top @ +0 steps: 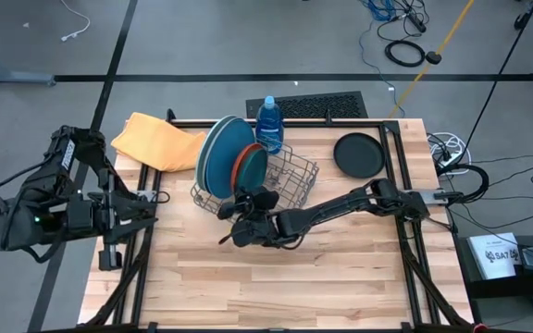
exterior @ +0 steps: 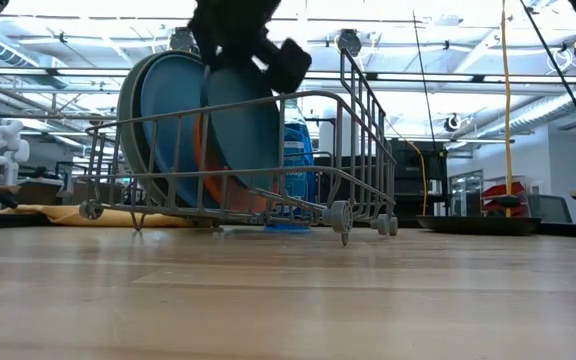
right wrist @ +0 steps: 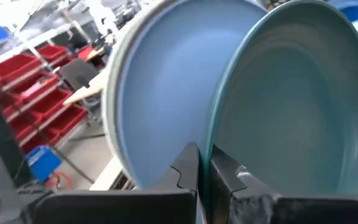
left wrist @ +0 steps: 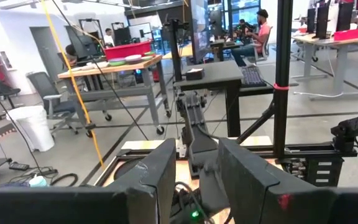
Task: Sort dishes
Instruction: Put the dark green plate into the dish rack
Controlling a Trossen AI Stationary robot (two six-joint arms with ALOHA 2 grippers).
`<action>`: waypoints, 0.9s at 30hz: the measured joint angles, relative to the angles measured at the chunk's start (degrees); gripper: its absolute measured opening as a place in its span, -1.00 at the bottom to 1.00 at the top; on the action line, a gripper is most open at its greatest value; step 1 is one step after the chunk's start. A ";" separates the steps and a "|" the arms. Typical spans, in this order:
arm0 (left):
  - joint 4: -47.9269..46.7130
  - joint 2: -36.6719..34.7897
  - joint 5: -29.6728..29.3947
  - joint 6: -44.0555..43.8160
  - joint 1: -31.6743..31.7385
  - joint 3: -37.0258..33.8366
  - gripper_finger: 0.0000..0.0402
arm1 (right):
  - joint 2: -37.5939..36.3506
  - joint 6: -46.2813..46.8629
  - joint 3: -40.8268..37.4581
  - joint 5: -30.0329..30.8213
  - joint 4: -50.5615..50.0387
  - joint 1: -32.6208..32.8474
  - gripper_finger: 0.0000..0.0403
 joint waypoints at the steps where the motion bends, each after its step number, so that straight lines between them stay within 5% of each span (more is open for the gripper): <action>1: 0.00 0.00 0.00 -0.04 0.00 0.00 -0.39 | 0.16 1.35 0.00 0.56 -1.35 -0.04 -1.00; 18: -0.01 -0.02 -0.02 -0.37 0.00 0.00 -0.39 | 1.36 9.62 0.00 0.24 -7.90 -0.67 -0.96; 27: -0.01 -0.02 -0.02 -0.46 0.04 0.00 -0.39 | 1.36 6.85 0.00 0.05 -7.95 -0.67 -0.55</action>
